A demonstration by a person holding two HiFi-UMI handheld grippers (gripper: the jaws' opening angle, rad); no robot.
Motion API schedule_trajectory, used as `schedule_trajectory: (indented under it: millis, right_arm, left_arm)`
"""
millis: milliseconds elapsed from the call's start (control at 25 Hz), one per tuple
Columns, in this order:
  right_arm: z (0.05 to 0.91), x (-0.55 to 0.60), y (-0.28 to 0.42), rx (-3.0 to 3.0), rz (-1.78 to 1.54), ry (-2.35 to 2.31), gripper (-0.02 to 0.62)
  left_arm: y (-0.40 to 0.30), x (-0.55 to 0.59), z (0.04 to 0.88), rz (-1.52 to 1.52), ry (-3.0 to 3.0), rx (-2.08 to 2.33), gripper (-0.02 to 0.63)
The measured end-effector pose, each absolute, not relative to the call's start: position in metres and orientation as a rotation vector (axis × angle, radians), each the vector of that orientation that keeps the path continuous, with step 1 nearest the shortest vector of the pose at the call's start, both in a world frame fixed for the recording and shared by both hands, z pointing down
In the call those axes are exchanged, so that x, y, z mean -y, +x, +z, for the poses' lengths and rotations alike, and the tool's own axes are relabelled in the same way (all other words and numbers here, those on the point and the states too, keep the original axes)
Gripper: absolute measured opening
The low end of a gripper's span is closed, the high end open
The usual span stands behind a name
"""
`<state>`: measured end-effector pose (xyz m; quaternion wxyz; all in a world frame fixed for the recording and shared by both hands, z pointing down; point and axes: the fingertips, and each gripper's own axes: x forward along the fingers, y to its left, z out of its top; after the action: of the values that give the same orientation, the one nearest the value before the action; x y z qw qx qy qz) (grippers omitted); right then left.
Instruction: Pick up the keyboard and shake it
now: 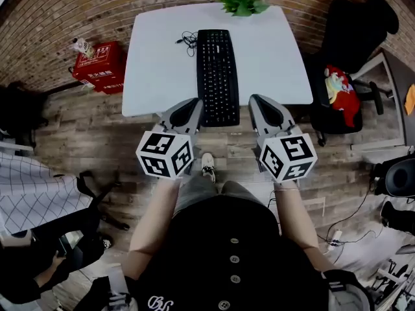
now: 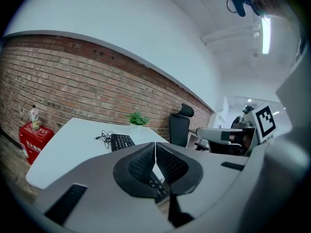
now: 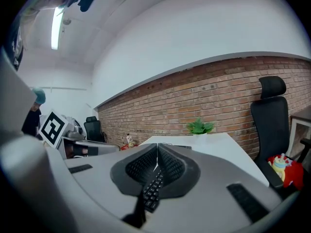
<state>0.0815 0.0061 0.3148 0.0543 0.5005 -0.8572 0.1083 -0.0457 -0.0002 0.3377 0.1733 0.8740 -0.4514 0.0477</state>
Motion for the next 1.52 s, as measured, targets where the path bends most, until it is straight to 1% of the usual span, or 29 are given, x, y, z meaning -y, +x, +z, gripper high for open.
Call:
schedule_trajectory:
  millis: [320,680,1120,1520]
  right_arm:
    - [0.327,0.055,0.064,2.557,0.39,1.571,0.028]
    - [0.347,0.085,0.054,2.522,0.457,1.568,0.026]
    - [0.369,0.104,0.066,2.494,0.519,1.514,0.028]
    - [0.396,0.118,0.069,2.481,0.579,1.402,0.028]
  left_arm:
    - [-0.056,0.061,0.343,0.18,2.512,1.16,0.018]
    - [-0.052,0.081,0.362,0.214,2.521,0.998,0.018]
    - [-0.06,0.105,0.373,0.152,2.493,1.097,0.018]
    - [-0.061,0.099,0.414,0.169,2.294,1.101,0.018]
